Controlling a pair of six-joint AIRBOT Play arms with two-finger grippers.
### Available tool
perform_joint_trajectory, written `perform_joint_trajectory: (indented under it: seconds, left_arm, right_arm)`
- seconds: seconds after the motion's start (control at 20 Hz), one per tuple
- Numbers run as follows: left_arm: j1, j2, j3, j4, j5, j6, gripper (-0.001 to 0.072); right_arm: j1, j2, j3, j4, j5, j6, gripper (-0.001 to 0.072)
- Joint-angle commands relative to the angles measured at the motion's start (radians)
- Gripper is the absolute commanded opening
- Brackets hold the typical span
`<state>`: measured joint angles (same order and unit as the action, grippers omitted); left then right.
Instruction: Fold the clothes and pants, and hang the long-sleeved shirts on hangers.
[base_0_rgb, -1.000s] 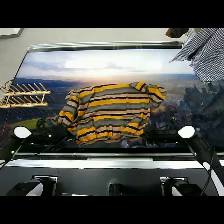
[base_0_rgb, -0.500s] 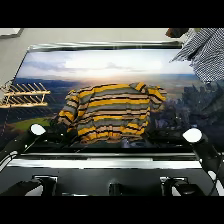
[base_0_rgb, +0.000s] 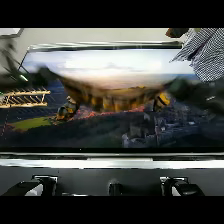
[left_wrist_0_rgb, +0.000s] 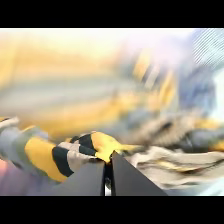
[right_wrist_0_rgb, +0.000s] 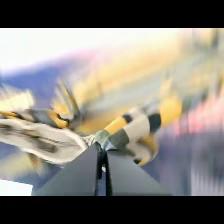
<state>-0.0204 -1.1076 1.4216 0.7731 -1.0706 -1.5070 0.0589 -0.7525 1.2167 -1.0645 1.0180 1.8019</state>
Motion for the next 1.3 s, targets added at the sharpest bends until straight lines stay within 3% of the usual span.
perform_joint_trajectory:
  seconds: [0.0, 0.2, 0.35, 0.5, 0.65, 0.85, 1.05, 1.25]
  left_arm:
    - [0.031, 0.023, 0.388, 0.005, -0.064, 0.02, 0.0018]
    - [0.038, 0.153, 0.499, 0.008, -0.097, 0.019, 0.0018]
    - [0.037, 0.271, 0.499, 0.121, -0.13, 0.013, 0.0018]
    - [0.037, 0.343, 0.499, 0.247, -0.13, -0.058, 0.0019]
    - [0.037, 0.345, 0.484, 0.275, -0.13, -0.075, 0.0018]
    - [0.037, 0.264, 0.353, 0.267, -0.116, -0.074, 0.0018]
    - [0.013, 0.093, 0.194, 0.264, 0.146, -0.048, 0.0018]
    - [-0.05, -0.176, 0.165, 0.263, 0.432, -0.033, 0.002]
  right_arm:
    - [0.0, 0.006, 0.38, -0.127, 0.114, 0.016, 0.0023]
    - [0.0, 0.104, 0.592, -0.139, 0.237, 0.013, 0.0024]
    - [0.0, 0.216, 0.606, -0.201, 0.213, 0.037, 0.0024]
    - [0.0, 0.262, 0.606, -0.266, 0.161, 0.093, 0.0024]
    - [0.0, 0.229, 0.606, -0.296, 0.109, 0.106, 0.0024]
    - [0.0, 0.04, 0.606, -0.304, 0.198, 0.097, 0.0025]
    - [0.0, -0.262, 0.605, -0.299, 0.194, 0.079, 0.0024]
    - [0.0, -0.562, 0.605, -0.206, 0.012, 0.063, 0.0024]
